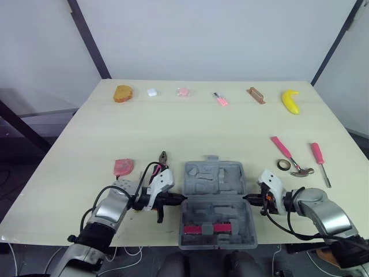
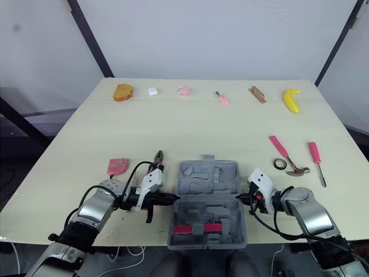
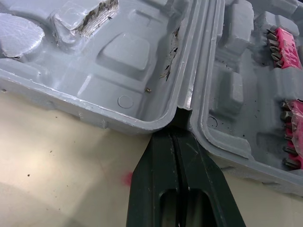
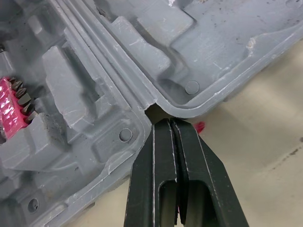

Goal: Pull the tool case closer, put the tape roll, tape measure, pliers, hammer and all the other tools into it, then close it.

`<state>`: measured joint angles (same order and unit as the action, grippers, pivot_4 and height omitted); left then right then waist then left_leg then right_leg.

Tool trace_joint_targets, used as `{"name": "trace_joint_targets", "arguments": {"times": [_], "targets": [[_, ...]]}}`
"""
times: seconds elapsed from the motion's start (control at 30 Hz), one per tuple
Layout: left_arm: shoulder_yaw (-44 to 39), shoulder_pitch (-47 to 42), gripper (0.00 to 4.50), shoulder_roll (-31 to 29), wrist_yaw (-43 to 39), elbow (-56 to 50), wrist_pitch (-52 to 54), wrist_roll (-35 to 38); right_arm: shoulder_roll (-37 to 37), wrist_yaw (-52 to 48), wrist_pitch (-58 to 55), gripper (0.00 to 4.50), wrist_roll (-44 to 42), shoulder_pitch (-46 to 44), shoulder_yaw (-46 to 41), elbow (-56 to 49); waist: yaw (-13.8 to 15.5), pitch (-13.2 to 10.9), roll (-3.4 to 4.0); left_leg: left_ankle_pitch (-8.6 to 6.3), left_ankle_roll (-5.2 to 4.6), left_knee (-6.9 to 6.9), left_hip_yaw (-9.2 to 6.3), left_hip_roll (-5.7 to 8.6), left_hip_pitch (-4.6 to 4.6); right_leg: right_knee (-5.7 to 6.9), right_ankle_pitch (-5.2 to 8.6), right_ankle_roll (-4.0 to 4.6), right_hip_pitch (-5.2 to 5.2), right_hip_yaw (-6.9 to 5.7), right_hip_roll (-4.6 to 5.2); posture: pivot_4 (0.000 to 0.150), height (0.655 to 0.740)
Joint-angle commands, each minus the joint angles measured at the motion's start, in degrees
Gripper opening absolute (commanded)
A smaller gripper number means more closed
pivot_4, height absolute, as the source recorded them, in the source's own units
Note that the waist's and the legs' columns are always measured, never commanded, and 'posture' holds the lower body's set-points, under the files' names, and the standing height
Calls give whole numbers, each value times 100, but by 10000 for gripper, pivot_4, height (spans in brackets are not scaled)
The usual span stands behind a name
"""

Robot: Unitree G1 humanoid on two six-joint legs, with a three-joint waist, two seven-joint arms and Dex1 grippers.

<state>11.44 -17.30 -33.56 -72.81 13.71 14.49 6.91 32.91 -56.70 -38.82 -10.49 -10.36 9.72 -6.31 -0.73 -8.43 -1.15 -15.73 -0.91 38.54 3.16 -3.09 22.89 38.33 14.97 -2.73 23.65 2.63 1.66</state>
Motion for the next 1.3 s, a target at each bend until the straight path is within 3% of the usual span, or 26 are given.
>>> {"name": "trace_joint_targets", "arguments": {"times": [0.03, 1.3], "targets": [[119, 99, 0, -34, -121, -337, -19, 115, 63, -56, -52, 359, -152, 119, 140, -240, 1, 0, 0, 0, 0, 0, -1, 0, 0, 0, 0, 0, 0, 0, 0, 1500, 7400], [323, 444, 0, -332, -285, -654, -2, 160, 457, -40, -275, 359, -420, 422, 414, -554, 9, 1, -1, 0, 0, 2, -28, 1, -1, -1, 1, 1, -7, -10, 0, 1500, 7400]]}}
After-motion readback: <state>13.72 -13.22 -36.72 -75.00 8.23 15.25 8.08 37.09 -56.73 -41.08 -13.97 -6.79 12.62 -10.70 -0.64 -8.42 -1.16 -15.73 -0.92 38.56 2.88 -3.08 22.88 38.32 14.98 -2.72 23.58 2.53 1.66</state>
